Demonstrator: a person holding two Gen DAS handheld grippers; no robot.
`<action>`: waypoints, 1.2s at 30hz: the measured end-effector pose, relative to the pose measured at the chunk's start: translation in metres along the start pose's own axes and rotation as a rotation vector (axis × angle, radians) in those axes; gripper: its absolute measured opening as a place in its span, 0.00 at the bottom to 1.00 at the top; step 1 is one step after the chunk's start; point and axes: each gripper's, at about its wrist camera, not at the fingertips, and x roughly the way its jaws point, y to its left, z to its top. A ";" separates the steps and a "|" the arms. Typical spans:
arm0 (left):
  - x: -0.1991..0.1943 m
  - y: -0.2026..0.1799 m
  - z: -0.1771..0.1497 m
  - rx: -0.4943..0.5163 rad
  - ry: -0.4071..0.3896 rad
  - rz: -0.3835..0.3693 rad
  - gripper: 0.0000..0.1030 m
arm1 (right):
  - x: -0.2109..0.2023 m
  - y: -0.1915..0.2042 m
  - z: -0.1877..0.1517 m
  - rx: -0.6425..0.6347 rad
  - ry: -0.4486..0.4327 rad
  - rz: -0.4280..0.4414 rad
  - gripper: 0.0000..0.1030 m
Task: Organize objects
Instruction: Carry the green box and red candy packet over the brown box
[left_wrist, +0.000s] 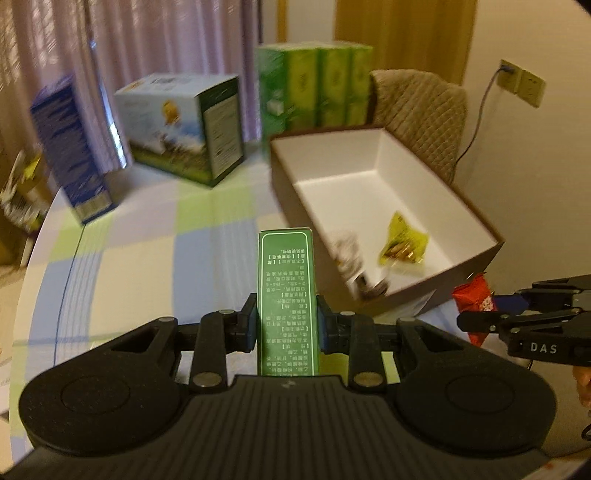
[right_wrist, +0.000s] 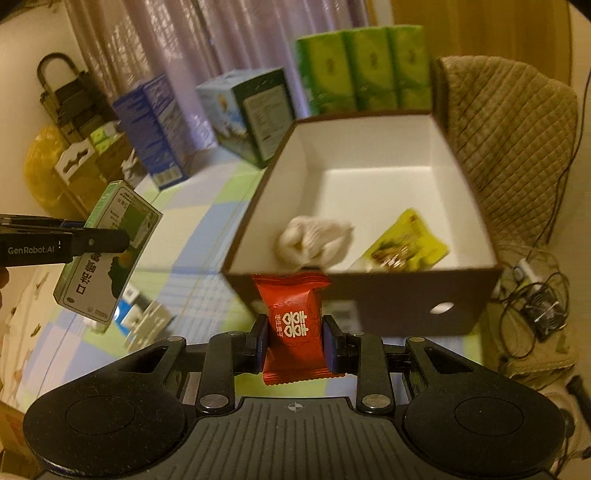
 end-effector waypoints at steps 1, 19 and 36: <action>0.002 -0.006 0.005 0.007 -0.006 -0.005 0.25 | -0.001 -0.006 0.003 0.001 -0.008 -0.005 0.26; 0.063 -0.083 0.090 0.035 -0.042 -0.054 0.25 | 0.006 -0.069 0.076 -0.023 -0.102 -0.053 0.26; 0.148 -0.098 0.125 -0.014 0.066 -0.012 0.25 | 0.071 -0.120 0.104 -0.007 0.004 -0.082 0.26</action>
